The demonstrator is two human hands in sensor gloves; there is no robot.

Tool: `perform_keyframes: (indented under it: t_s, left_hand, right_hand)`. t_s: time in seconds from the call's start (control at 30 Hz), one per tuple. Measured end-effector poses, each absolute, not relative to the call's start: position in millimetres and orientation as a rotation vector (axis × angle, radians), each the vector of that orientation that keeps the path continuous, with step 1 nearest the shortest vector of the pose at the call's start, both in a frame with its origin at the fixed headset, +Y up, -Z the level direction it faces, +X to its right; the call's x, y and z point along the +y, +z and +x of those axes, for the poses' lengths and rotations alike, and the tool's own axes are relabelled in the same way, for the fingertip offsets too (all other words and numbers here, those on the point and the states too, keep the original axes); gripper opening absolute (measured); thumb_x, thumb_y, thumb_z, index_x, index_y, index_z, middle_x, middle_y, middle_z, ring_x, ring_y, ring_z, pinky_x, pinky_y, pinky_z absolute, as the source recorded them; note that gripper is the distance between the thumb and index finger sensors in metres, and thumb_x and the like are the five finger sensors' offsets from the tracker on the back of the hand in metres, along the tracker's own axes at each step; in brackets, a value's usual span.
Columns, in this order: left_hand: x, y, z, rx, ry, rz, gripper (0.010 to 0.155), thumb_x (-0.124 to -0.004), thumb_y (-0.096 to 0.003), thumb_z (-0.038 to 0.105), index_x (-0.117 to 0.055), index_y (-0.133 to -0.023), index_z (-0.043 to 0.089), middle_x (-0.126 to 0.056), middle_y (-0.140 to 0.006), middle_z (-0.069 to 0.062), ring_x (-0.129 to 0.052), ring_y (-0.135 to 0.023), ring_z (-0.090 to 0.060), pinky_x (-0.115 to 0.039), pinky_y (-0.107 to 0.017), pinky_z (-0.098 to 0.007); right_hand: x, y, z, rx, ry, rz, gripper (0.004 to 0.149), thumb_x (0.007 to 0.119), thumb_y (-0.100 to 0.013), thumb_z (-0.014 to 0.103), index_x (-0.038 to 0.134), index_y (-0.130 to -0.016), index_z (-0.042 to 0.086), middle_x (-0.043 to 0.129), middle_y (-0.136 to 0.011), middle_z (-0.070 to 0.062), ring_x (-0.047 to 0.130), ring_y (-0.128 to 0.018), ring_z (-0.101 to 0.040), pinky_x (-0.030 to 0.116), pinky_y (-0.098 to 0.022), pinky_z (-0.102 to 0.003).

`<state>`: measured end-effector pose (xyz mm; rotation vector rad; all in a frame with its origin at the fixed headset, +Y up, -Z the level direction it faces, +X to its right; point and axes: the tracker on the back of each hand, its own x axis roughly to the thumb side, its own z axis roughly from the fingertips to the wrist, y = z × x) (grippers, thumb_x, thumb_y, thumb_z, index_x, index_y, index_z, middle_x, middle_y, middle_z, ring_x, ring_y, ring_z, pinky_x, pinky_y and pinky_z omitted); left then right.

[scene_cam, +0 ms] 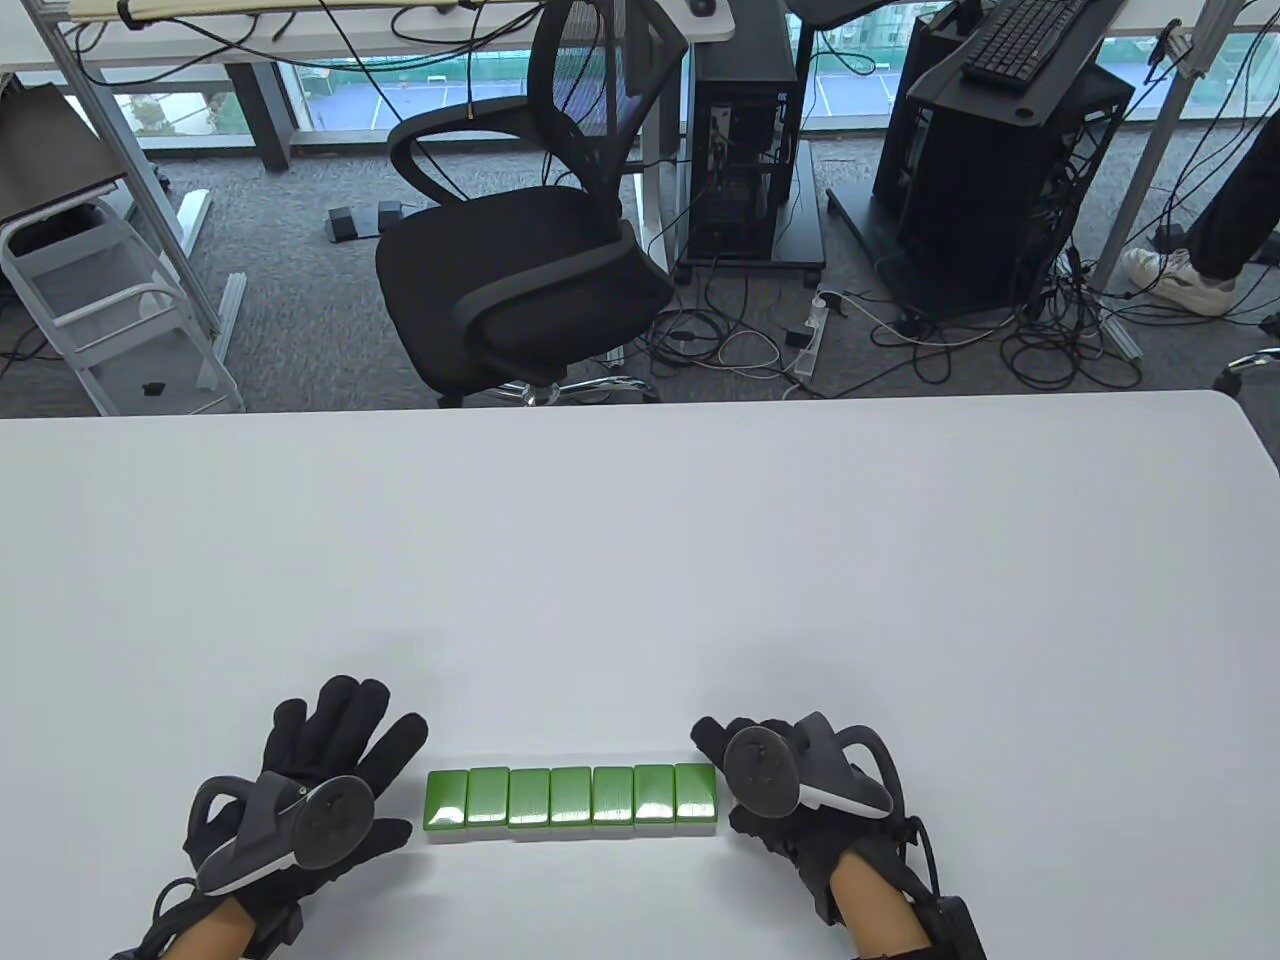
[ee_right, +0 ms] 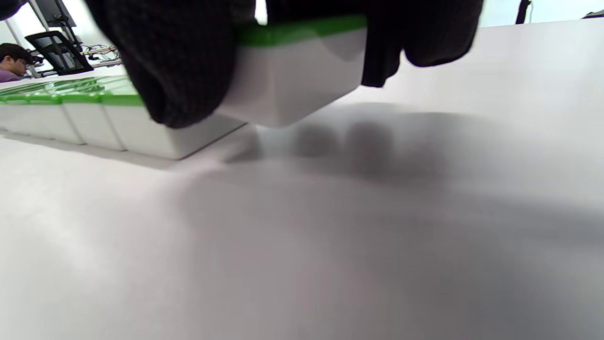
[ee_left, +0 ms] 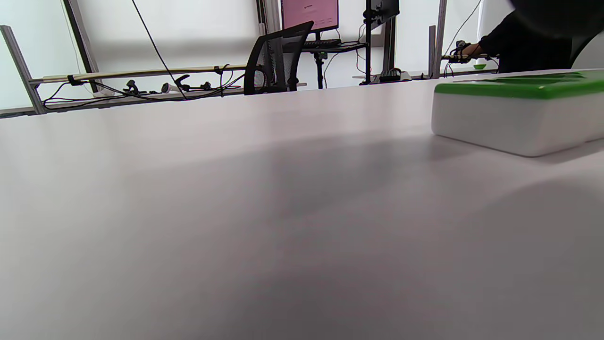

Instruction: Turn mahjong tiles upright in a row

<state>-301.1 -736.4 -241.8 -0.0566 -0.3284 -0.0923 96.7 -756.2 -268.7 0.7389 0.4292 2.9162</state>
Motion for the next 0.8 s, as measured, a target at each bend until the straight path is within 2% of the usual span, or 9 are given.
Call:
perform_keyframes:
  t_s: [0.3,0.67,0.73,0.8]
  left_hand:
    - [-742.3,-242.0,-293.5,-0.353,-0.100,-0.090,0.089,-0.068,-0.0295,0.072,-0.018,-0.101,0.053,0.002,-0.114,0.015,-0.005,-0.117,-0.022,-0.020,-0.085,-0.061]
    - [-757.0,-245.6,-278.4,-0.404,-0.067,-0.167,0.089,-0.067,-0.0295,0.073,-0.017,-0.101,0.052,-0.005,-0.116,0.013,-0.010,-0.118,-0.023,-0.023,-0.085,-0.061]
    - [-763.8,-248.9,-273.1,-0.420,-0.047,-0.209,0.090,-0.067,-0.0296,0.073,-0.016,-0.101,0.052,-0.006,-0.116,0.013,-0.010,-0.118,-0.022,-0.024,-0.085,-0.061]
    - [-769.1,-252.3,-267.5,-0.438,-0.057,-0.274,0.091,-0.066,-0.0305,0.074,-0.011,-0.099,0.053,-0.002,-0.116,0.014,-0.007,-0.117,-0.022,-0.022,-0.085,-0.060]
  right_hand:
    - [-766.4,-262.0,84.6,0.379,2.968,0.853,0.083,0.085,-0.038,0.033,0.035,-0.104,0.027,0.054,-0.111,-0.011,0.058,-0.097,-0.046,0.060,-0.070,-0.059]
    - [-773.5,-260.5,82.0,0.390,2.964,0.845,0.081,0.082,-0.041,0.034,0.032,-0.104,0.028,0.045,-0.113,-0.011,0.051,-0.098,-0.047,0.054,-0.072,-0.057]
    - [-775.3,-260.7,83.5,0.415,2.959,0.837,0.080,0.080,-0.042,0.037,0.029,-0.104,0.032,0.039,-0.115,-0.008,0.046,-0.099,-0.047,0.051,-0.073,-0.058]
    - [-777.3,-260.7,83.9,0.468,2.938,0.804,0.084,0.076,-0.042,0.047,0.018,-0.102,0.039,0.020,-0.116,-0.008,0.029,-0.098,-0.055,0.042,-0.073,-0.064]
